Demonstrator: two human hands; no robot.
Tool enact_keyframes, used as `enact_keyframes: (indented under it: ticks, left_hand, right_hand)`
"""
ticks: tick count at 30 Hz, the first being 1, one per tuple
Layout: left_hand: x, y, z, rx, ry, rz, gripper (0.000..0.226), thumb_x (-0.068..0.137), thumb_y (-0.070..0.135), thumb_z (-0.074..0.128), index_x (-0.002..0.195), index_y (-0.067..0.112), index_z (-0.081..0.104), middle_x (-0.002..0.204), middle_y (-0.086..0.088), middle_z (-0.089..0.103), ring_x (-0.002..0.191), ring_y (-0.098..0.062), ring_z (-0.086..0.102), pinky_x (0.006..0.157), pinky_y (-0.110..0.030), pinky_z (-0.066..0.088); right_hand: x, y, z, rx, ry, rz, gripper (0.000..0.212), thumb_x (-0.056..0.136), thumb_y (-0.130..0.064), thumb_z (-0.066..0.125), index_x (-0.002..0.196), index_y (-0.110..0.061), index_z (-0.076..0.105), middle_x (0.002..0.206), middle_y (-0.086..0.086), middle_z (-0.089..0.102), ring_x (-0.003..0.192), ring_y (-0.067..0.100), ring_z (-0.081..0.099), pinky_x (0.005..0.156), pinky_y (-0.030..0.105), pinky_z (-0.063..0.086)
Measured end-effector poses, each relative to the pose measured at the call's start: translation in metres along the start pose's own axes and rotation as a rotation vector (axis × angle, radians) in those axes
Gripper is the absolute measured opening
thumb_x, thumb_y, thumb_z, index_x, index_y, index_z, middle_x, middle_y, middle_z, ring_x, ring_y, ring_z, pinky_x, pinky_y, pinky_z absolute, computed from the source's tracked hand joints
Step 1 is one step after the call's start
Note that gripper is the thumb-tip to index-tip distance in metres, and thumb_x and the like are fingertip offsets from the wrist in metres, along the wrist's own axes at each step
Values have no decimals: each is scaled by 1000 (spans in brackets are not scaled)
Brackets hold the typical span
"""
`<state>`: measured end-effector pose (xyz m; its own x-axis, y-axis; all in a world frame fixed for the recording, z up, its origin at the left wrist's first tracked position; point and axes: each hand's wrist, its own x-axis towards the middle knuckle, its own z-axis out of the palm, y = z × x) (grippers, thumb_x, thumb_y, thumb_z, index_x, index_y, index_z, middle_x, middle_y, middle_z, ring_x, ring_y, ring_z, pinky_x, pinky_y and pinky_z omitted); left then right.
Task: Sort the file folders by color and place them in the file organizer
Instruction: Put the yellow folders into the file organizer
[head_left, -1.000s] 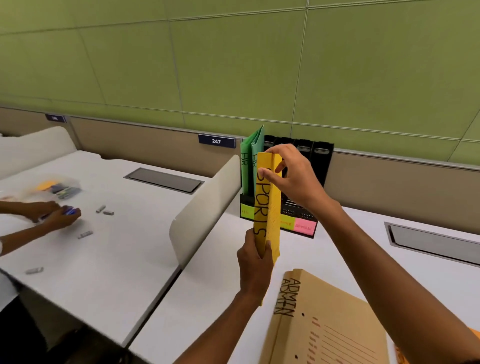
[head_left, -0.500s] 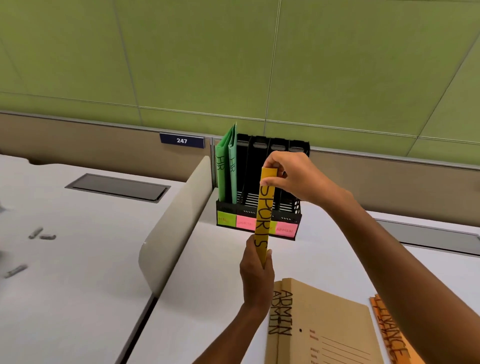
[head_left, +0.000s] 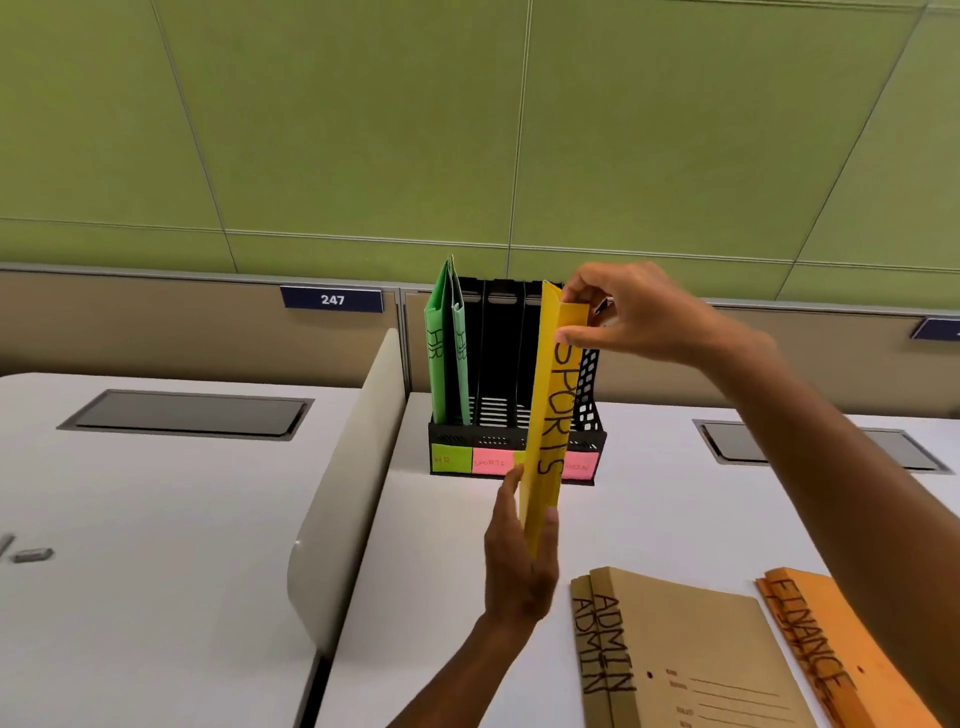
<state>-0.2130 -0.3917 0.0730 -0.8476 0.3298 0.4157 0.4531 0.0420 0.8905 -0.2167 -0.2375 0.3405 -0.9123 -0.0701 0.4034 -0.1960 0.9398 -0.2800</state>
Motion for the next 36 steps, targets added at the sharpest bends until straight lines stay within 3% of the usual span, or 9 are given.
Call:
enact_keyframes:
  ticks: [2, 4, 7, 14, 20, 28, 36]
  left_hand:
    - [8, -17, -13, 17, 31, -38, 65, 91, 60, 38, 145, 24, 36, 143, 16, 46, 128, 11, 40, 99, -1, 31]
    - [15, -37, -26, 59, 56, -72, 75, 88, 73, 29, 144, 24, 38, 147, 8, 45, 135, -2, 40, 108, -15, 32]
    - [28, -66, -41, 145, 49, -97, 82, 85, 79, 24, 142, 22, 42, 146, 4, 47, 135, -10, 43, 108, -18, 31]
    - [64, -118, -55, 437, -174, -81, 64, 92, 49, 38, 147, 17, 35, 155, -2, 35, 144, -20, 30, 115, -31, 27]
    - [102, -146, -61, 644, -374, -34, 69, 96, 42, 37, 154, 13, 13, 162, -3, 6, 150, -21, 2, 120, -37, 4]
    - [143, -166, -60, 717, -448, 54, 71, 96, 24, 52, 154, 11, 13, 162, -5, 3, 150, -26, 0, 119, -46, 8]
    - [159, -186, -57, 767, -477, 117, 74, 91, 20, 59, 152, 10, 20, 161, -6, 9, 149, -28, 4, 117, -50, 14]
  right_hand:
    - [4, -2, -4, 4, 14, -7, 31, 77, -24, 79, 100, -13, 63, 85, -7, 64, 76, 8, 65, 73, 22, 56]
    - [10, -3, -7, 4, 35, -23, 31, 76, -23, 80, 100, -13, 63, 86, -5, 65, 77, 11, 66, 73, 26, 57]
    - [19, -3, -13, -11, 57, -42, 33, 75, -23, 80, 101, -14, 62, 87, -4, 65, 79, 11, 67, 71, 27, 58]
    - [49, 4, -20, -36, 101, -83, 35, 76, -22, 78, 103, -7, 62, 89, 0, 66, 78, 11, 67, 71, 28, 59]
    - [79, 14, -35, -36, 124, -89, 35, 76, -22, 78, 103, -6, 62, 89, -1, 65, 80, 14, 68, 75, 26, 58]
    - [119, 34, -51, -69, 174, -115, 38, 79, -20, 75, 107, -1, 58, 96, 7, 65, 81, 16, 66, 81, 27, 57]
    - [155, 74, -18, -122, 243, -144, 43, 75, -31, 75, 102, 0, 61, 92, 9, 67, 78, 22, 69, 70, 38, 60]
